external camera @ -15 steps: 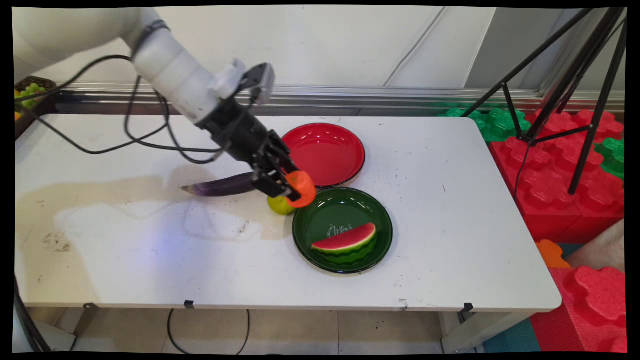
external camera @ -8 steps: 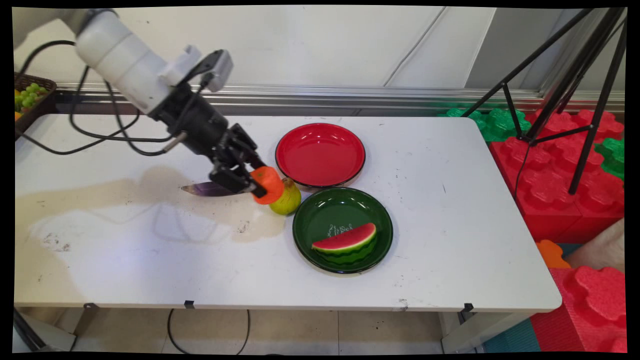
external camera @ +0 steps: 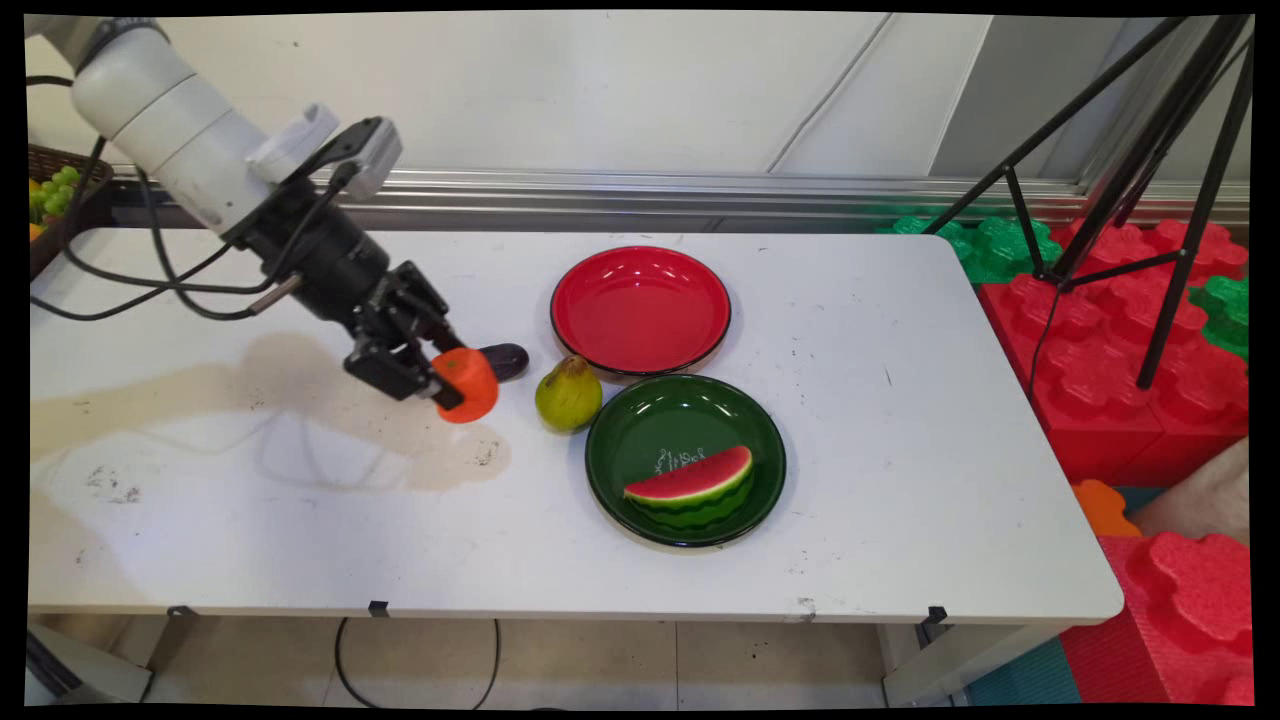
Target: Place the picked object on the table
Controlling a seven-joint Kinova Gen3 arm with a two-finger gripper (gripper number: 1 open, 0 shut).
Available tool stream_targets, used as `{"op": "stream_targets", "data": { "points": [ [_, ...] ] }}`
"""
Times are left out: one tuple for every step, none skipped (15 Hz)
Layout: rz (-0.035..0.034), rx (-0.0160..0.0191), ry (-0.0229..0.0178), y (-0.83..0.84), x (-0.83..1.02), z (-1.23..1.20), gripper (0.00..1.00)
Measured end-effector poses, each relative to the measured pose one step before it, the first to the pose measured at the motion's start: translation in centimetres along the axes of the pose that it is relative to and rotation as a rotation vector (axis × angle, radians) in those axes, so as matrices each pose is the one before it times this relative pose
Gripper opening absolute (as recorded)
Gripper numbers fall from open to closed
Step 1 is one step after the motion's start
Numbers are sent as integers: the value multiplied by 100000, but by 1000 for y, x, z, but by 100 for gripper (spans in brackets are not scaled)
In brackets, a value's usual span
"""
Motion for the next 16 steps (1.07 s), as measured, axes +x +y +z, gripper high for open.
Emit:
{"op": "stream_targets", "data": {
  "points": [
    [-449, 197, -1287, -98, -547, -19, 0],
    [-227, 221, -784, -72, -344, -1, 0],
    [-354, 351, -1156, -148, -478, 112, 0],
    [-754, 558, -1250, -202, -531, 210, 0],
    [-957, 595, -1302, -225, -502, 315, 0],
    [-662, 560, -1024, -228, -394, 368, 0],
    [-751, 671, -994, -274, -409, 473, 0],
    [-888, 592, -784, -276, -358, 561, 0],
    [-709, 340, -665, -219, -272, 556, 0],
    [-419, 214, -401, -145, -155, 381, 0],
    [-636, 243, -609, -191, -251, 588, 0],
    [-383, 190, -322, -128, -143, 385, 0],
    [-556, 313, -353, -213, -219, 676, 0],
    [-448, 249, -188, -163, -168, 563, 0],
    [-507, 238, -181, -175, -148, 639, 0],
    [-344, 142, -76, -134, -105, 524, 0]
  ]
}}
